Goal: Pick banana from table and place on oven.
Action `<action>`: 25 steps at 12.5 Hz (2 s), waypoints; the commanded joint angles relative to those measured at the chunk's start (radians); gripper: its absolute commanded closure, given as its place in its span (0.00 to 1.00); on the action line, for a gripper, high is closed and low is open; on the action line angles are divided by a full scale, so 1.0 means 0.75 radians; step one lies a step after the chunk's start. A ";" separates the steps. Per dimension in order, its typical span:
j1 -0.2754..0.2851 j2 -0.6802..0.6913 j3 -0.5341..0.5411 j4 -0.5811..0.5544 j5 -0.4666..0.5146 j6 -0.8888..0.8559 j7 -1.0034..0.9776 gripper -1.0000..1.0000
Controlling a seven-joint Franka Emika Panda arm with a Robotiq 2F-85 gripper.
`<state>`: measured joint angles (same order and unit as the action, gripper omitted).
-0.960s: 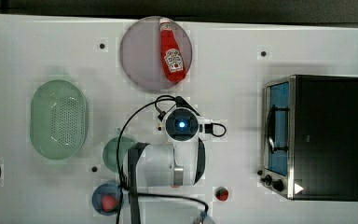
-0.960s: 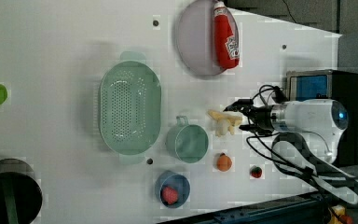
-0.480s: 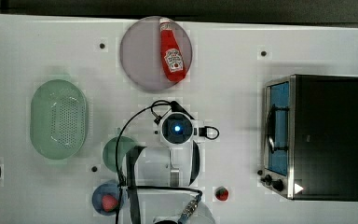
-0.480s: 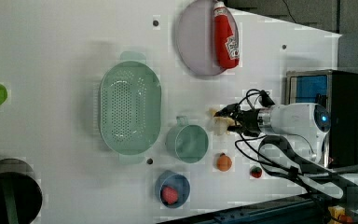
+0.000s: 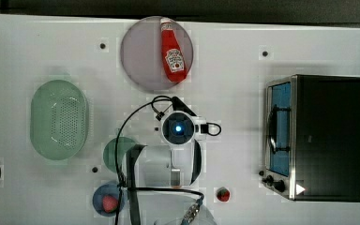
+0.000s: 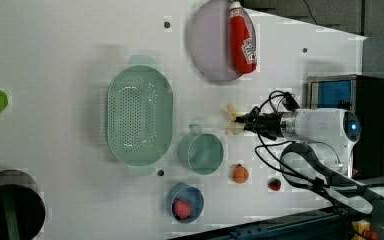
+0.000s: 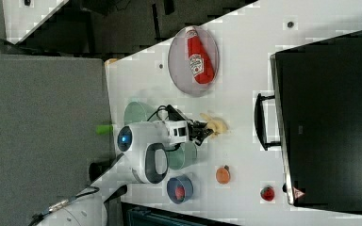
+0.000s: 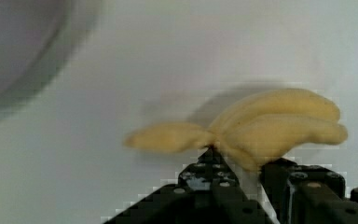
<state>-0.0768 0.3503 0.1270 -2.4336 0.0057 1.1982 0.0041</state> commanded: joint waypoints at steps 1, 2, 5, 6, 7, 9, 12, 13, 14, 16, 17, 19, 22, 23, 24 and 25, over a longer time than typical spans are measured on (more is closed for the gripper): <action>0.001 -0.159 -0.013 -0.004 0.012 -0.090 -0.018 0.76; 0.001 -0.251 -0.012 0.006 0.012 -0.167 -0.018 0.76; -0.001 -0.536 -0.019 0.103 0.014 -0.499 -0.018 0.76; -0.001 -0.609 -0.026 0.165 0.019 -0.634 -0.018 0.76; -0.003 -0.665 -0.035 0.238 0.029 -0.772 -0.018 0.76; -0.007 -0.727 -0.070 0.400 0.036 -1.022 -0.018 0.76; -0.039 -0.724 -0.178 0.596 0.032 -1.288 -0.029 0.76; -0.053 -0.712 -0.231 0.626 0.029 -1.320 -0.047 0.76; -0.070 -0.694 -0.293 0.643 0.016 -1.317 -0.070 0.76; -0.090 -0.632 -0.431 0.675 -0.026 -1.295 -0.218 0.76; -0.092 -0.591 -0.502 0.693 -0.037 -1.282 -0.319 0.76; -0.093 -0.488 -0.630 0.738 -0.041 -1.214 -0.497 0.76; -0.094 -0.321 -0.763 0.809 -0.042 -1.059 -0.736 0.76; -0.094 -0.270 -0.795 0.831 -0.042 -1.041 -0.786 0.76; -0.094 -0.222 -0.822 0.851 -0.042 -1.040 -0.829 0.76; -0.095 -0.180 -0.841 0.867 -0.042 -1.035 -0.863 0.76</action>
<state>-0.1743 0.2786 -0.4929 -1.8535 -0.0127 0.3945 -0.5459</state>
